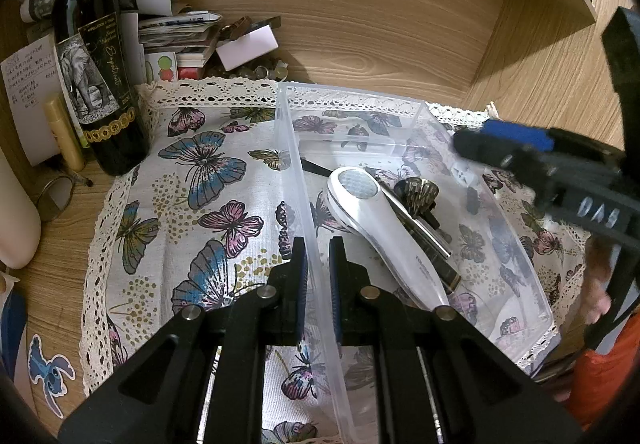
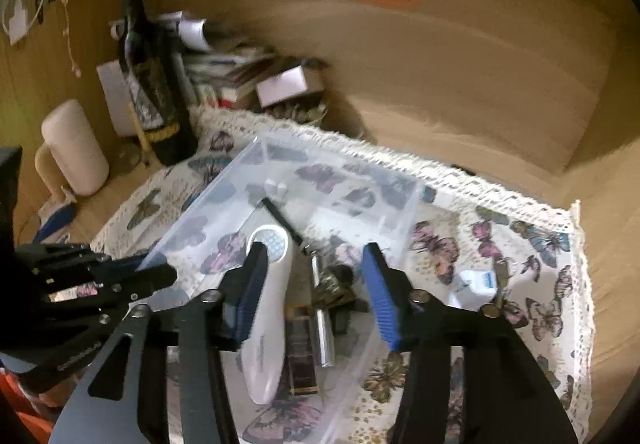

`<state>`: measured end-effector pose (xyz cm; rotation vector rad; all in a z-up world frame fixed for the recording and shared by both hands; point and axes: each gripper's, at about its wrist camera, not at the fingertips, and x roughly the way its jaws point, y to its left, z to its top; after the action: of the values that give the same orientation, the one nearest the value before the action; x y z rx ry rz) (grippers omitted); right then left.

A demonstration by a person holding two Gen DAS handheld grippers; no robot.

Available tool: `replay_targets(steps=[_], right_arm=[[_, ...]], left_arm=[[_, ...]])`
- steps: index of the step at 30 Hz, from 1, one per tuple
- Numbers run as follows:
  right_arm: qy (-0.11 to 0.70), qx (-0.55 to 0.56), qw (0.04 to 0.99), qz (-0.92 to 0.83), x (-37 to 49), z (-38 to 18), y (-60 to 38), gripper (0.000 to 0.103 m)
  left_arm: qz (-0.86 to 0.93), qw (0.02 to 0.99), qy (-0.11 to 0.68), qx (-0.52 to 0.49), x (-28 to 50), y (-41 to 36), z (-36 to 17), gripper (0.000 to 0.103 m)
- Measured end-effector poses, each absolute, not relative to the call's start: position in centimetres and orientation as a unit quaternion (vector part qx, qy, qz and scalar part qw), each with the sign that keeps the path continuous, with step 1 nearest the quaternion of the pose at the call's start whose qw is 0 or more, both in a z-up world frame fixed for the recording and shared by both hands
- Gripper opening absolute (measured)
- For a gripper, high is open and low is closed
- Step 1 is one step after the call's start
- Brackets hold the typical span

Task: Organize rigid objects
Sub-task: 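Lower the black lighter into the box and open the right tool, then grasp the black stick on the cloth with the right tool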

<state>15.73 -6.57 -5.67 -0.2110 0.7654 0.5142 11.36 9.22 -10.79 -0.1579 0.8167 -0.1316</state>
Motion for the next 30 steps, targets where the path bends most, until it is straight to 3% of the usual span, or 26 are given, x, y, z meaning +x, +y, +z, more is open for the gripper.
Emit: replay_targets(steps=[14,30], right_arm=[[0.357,-0.062,0.923,0.129,18.6,-4.0,-14.2,0.05],[0.492,-0.049,0.862,0.117,21.5,-14.5,-15.6,0.05]], left_arm=[[-0.064,0.913,0.396,-0.076,11.3,9.3,-10.8,0.009],[-0.064,0.913,0.396,-0.077,11.3,9.3,-10.8,0.009]])
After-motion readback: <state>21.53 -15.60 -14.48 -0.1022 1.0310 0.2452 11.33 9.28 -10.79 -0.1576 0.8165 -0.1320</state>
